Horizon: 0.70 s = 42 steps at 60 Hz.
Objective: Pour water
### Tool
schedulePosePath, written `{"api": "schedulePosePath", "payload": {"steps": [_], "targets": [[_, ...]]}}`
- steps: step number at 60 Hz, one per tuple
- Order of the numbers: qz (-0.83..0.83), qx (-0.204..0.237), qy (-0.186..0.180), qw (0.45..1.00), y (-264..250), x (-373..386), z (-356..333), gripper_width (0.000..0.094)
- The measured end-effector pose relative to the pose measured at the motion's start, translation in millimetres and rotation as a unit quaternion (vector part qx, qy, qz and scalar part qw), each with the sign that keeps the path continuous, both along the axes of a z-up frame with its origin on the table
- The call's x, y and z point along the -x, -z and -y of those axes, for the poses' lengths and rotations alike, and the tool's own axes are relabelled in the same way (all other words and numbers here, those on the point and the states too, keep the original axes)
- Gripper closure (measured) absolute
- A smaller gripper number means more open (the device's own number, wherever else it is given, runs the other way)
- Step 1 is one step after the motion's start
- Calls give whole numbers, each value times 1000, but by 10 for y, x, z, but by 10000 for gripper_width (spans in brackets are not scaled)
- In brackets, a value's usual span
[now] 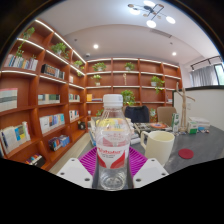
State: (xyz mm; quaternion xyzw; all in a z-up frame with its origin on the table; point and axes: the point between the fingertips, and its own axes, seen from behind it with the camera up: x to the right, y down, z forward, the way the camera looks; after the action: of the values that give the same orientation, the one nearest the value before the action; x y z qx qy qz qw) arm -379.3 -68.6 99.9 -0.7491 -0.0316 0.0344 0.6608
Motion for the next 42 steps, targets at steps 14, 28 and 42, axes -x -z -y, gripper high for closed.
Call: {"api": "schedulePosePath", "payload": {"steps": [14,28,42], "targets": [[2,-12,9,1000,-9,3,-6,603],[-145,12,3,989,-126,170,-135,604],[-525,2,-12,851,-511,223,-409,605]]}}
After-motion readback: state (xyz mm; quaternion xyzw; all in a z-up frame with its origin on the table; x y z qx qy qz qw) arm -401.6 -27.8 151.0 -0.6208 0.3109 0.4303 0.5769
